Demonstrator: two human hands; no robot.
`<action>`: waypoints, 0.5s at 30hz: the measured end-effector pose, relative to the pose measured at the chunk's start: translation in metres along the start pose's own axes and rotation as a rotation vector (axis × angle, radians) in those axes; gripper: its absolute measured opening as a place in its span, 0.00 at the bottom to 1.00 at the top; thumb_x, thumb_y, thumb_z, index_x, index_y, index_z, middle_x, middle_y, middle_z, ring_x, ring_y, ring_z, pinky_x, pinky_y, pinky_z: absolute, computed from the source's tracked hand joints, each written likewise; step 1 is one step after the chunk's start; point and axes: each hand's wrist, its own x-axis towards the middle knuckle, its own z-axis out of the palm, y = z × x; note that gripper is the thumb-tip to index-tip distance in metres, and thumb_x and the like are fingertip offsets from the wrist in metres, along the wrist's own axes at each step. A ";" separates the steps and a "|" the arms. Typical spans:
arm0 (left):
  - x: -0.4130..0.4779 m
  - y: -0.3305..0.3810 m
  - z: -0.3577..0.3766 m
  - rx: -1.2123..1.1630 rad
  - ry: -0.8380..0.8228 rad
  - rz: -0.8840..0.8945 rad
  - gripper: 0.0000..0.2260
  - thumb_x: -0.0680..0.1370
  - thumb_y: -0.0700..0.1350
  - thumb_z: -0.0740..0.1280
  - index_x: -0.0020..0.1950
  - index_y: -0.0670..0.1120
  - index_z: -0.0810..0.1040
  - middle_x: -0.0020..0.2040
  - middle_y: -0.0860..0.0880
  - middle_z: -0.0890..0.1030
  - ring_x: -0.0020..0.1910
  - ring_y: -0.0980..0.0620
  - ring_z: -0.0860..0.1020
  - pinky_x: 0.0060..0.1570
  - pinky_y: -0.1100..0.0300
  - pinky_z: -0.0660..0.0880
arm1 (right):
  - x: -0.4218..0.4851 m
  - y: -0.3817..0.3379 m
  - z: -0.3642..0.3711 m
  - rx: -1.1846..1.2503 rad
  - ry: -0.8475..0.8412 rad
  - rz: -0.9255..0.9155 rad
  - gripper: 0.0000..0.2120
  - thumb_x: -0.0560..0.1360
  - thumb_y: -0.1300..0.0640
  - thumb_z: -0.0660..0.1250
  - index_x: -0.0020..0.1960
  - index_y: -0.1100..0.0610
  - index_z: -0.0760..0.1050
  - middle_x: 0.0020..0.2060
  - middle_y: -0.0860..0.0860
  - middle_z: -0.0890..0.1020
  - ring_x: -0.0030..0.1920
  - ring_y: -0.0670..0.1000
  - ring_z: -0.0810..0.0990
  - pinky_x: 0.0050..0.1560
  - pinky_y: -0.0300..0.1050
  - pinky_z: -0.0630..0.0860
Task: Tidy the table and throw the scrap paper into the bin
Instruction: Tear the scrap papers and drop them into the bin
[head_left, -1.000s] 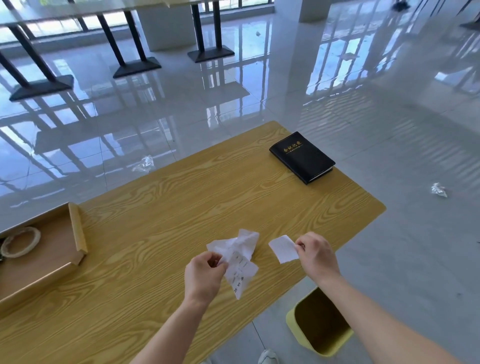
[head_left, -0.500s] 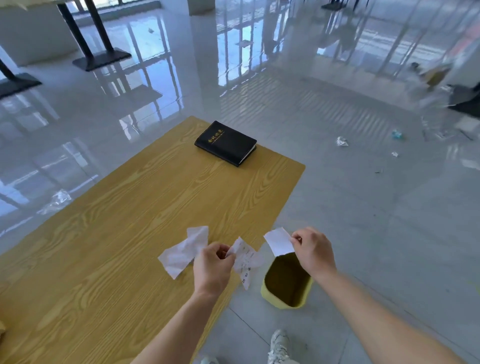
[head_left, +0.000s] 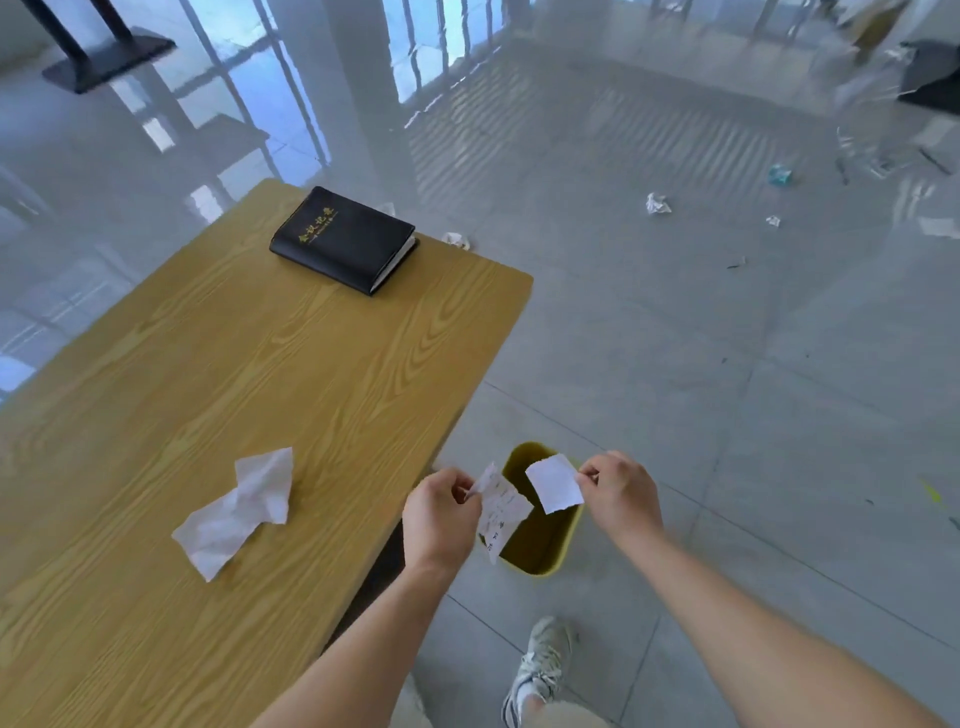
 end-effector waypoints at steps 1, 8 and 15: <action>0.004 -0.001 0.010 0.022 -0.007 -0.005 0.05 0.75 0.41 0.71 0.40 0.50 0.80 0.37 0.54 0.79 0.37 0.55 0.76 0.33 0.66 0.70 | 0.004 0.008 0.003 0.002 -0.012 0.018 0.07 0.76 0.59 0.66 0.41 0.59 0.80 0.42 0.55 0.79 0.44 0.57 0.78 0.40 0.42 0.65; 0.036 -0.038 0.090 0.146 -0.090 -0.089 0.06 0.76 0.43 0.70 0.41 0.52 0.76 0.37 0.54 0.77 0.36 0.53 0.76 0.34 0.63 0.75 | 0.037 0.073 0.058 -0.036 -0.074 0.102 0.07 0.76 0.58 0.66 0.44 0.59 0.82 0.43 0.55 0.79 0.44 0.58 0.79 0.39 0.43 0.66; 0.073 -0.107 0.161 0.244 -0.163 -0.261 0.09 0.75 0.39 0.67 0.38 0.50 0.75 0.37 0.49 0.78 0.37 0.51 0.76 0.34 0.57 0.73 | 0.077 0.118 0.143 -0.039 -0.152 0.200 0.09 0.76 0.60 0.62 0.40 0.60 0.78 0.41 0.55 0.75 0.42 0.58 0.76 0.39 0.44 0.64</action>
